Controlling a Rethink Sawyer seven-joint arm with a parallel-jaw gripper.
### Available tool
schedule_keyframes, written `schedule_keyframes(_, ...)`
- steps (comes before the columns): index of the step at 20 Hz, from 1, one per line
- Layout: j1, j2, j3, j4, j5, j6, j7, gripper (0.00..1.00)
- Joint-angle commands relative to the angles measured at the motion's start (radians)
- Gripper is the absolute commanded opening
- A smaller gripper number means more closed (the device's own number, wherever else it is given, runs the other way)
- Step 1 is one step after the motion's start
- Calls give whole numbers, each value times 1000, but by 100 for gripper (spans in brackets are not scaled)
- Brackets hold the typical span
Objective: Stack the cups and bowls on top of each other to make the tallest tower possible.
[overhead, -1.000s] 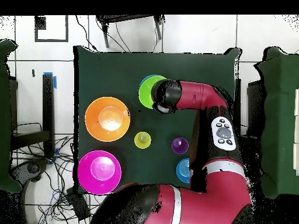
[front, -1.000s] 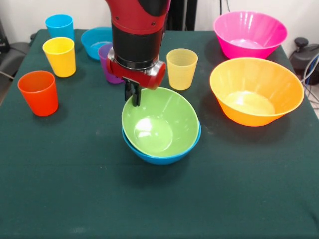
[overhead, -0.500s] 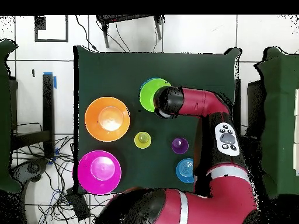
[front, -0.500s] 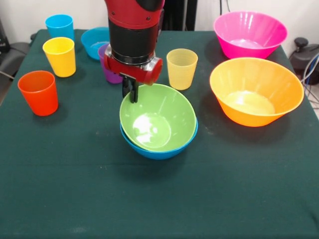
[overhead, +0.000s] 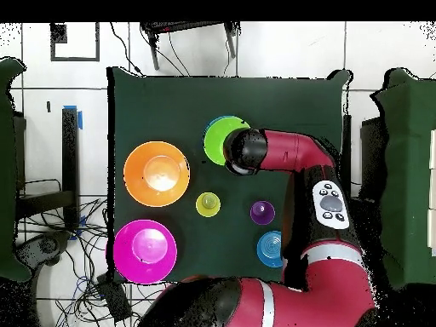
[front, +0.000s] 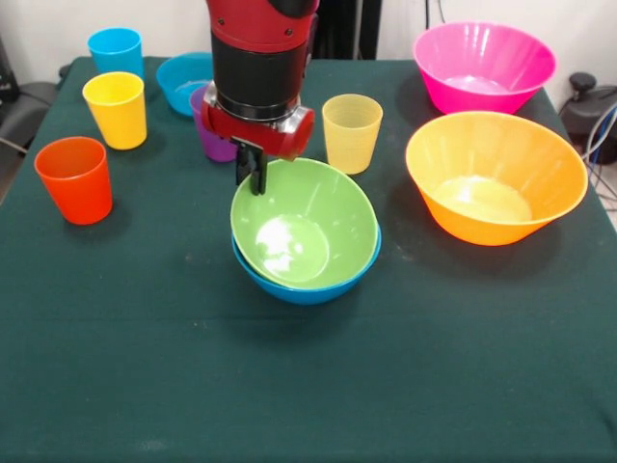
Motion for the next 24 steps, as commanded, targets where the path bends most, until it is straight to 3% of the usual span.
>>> schedule_keyframes(1,2,40,74,45,-104,-12,-159,0)
schedule_keyframes(2,3,42,74,40,-105,-8,-157,0)
schedule_keyframes(3,1,42,76,40,-110,-9,-155,100)
schedule_keyframes(20,2,50,87,6,-119,17,-150,100)
schedule_keyframes(22,8,42,88,-10,-108,53,-152,100)
schedule_keyframes(24,28,-3,83,-42,-85,157,-158,100)
